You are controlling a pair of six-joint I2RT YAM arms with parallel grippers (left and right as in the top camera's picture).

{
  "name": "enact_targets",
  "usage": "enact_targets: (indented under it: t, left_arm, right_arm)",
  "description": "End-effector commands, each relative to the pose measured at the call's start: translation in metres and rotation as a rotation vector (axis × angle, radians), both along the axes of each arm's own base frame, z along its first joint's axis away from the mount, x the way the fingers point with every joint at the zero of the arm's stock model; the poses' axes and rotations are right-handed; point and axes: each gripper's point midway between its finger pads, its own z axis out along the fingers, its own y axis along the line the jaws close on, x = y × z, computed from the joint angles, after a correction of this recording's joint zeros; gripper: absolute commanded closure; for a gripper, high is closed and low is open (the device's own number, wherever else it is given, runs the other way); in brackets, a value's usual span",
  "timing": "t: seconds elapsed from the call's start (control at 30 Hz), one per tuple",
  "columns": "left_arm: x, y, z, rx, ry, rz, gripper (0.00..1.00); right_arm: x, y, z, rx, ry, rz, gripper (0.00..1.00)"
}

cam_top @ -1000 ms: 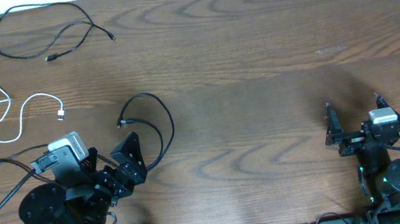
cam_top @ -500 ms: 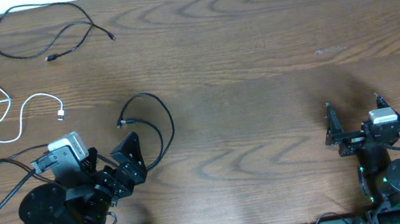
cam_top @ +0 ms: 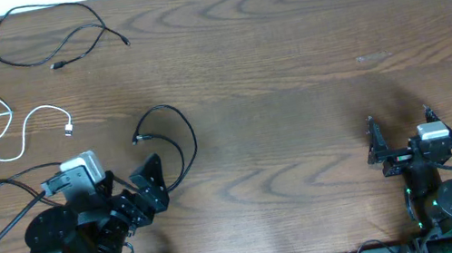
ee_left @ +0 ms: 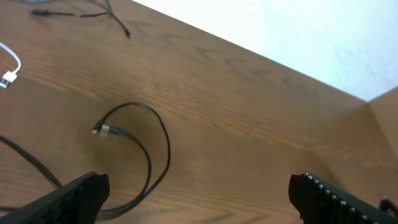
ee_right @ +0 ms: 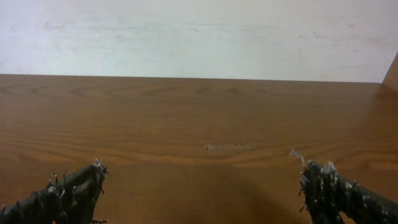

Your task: Untangle cables

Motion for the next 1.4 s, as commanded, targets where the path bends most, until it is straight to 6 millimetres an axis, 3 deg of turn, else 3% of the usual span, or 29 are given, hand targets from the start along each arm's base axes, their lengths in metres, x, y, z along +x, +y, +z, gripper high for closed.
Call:
enact_targets:
  t: [0.0,0.2,0.67,1.1,1.37]
  left_arm:
    - [0.0,-0.003,-0.007,0.086,-0.03,-0.062,0.02]
    - [0.005,-0.003,-0.006,0.19,-0.187,-0.102,0.02]
    - [0.006,-0.008,-0.03,0.242,-0.503,-0.108,0.02]
    - [0.021,-0.011,-0.059,0.245,-0.599,-0.109,0.02]
    - [0.03,-0.002,-0.071,0.261,-0.606,-0.043,0.02]
  right_arm:
    - [0.0,-0.003,-0.001,-0.014,0.001,-0.014,0.01]
    - [0.0,-0.003,-0.001,-0.014,0.0,-0.014,0.01]
    - [0.0,-0.003,-0.001,-0.014,0.0,-0.014,0.01]
    - [0.0,-0.003,-0.001,-0.014,0.001,-0.014,0.01]
    - [0.0,-0.003,-0.001,-0.014,0.0,-0.014,0.01]
